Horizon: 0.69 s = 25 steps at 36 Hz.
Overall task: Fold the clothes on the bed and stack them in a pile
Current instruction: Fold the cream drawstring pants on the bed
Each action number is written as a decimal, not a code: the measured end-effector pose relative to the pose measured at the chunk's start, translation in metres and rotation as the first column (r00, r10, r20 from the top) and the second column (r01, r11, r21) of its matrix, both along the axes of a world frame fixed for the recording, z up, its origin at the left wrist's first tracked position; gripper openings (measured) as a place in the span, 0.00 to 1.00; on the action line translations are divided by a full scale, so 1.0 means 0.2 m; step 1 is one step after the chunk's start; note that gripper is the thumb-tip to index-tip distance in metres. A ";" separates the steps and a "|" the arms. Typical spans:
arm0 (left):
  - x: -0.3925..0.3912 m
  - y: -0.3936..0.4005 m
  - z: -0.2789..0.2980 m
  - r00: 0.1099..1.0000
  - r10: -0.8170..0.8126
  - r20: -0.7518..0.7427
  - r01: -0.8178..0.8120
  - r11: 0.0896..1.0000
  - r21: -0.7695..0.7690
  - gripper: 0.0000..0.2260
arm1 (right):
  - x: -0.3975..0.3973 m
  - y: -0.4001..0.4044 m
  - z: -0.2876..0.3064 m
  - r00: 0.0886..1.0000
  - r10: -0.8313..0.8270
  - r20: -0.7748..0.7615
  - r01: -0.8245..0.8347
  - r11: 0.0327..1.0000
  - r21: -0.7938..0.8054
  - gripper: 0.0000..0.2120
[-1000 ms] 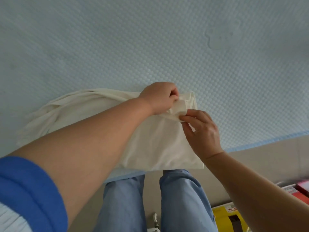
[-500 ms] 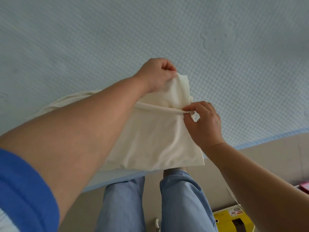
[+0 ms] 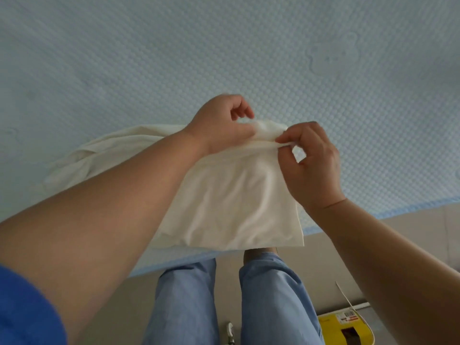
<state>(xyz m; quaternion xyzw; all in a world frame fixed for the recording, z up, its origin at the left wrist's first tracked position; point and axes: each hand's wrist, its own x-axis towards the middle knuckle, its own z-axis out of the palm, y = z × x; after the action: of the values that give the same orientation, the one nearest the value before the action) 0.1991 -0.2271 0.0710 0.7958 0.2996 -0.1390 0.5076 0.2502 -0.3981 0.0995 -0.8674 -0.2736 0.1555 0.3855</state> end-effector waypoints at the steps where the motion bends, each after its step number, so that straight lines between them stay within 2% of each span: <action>1: -0.03 0.00 0.00 0.999 -0.029 -0.026 0.029 0.999 -0.020 0.08 | 0.01 0.01 0.01 1.000 -0.006 0.009 0.006 1.000 0.001 0.06; 3: -0.08 0.02 -0.01 0.992 -0.078 -0.102 0.074 0.996 -0.045 0.12 | 0.02 0.03 0.01 1.000 0.000 -0.010 0.000 1.000 -0.028 0.05; 5: -0.11 0.03 -0.03 0.978 -0.107 -0.180 0.098 0.994 -0.057 0.20 | 0.00 0.02 0.01 0.999 0.039 -0.031 -0.040 0.998 -0.049 0.04; 9: -0.10 0.04 -0.06 0.943 -0.212 -0.257 0.195 0.977 -0.092 0.31 | -0.07 -0.05 0.00 0.993 0.116 -0.031 -0.117 0.992 -0.054 0.04; 11: -0.08 0.02 -0.09 0.917 -0.281 -0.283 0.294 0.956 0.003 0.27 | -0.11 -0.10 -0.02 0.992 0.092 -0.082 -0.098 0.992 -0.073 0.06; 14: -0.03 -0.01 -0.13 0.894 -0.349 -0.282 0.409 0.892 0.191 0.12 | -0.15 -0.14 -0.03 0.983 0.041 -0.181 -0.061 0.993 -0.103 0.07; 17: 0.01 -0.02 -0.17 0.951 -0.206 -0.229 0.258 0.939 0.229 0.04 | -0.16 -0.17 -0.04 0.963 0.045 -0.265 -0.082 0.988 -0.133 0.06; 19: 0.05 0.00 -0.18 0.981 -0.032 -0.192 0.065 0.983 0.172 0.06 | -0.16 -0.18 -0.05 0.947 0.048 -0.316 -0.101 0.983 -0.152 0.09; 21: 0.11 0.04 -0.17 0.979 0.125 -0.162 -0.105 0.986 0.126 0.09 | -0.15 -0.17 -0.07 0.921 0.022 -0.389 -0.097 0.980 -0.176 0.15; 23: 0.14 0.07 -0.18 0.972 0.180 -0.149 -0.163 0.979 0.124 0.10 | -0.13 -0.15 -0.09 0.892 -0.022 -0.451 -0.067 0.981 -0.181 0.17; 25: 0.17 0.09 -0.19 0.975 0.148 -0.166 -0.124 0.982 0.145 0.04 | -0.10 -0.12 -0.12 0.886 -0.052 -0.461 -0.036 0.983 -0.179 0.16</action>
<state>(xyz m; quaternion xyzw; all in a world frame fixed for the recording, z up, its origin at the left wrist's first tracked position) 0.2332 -0.2095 0.0324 0.7902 0.4059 -0.1532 0.4328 0.2303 -0.4218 0.0757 -0.8378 -0.1546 0.3811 0.3591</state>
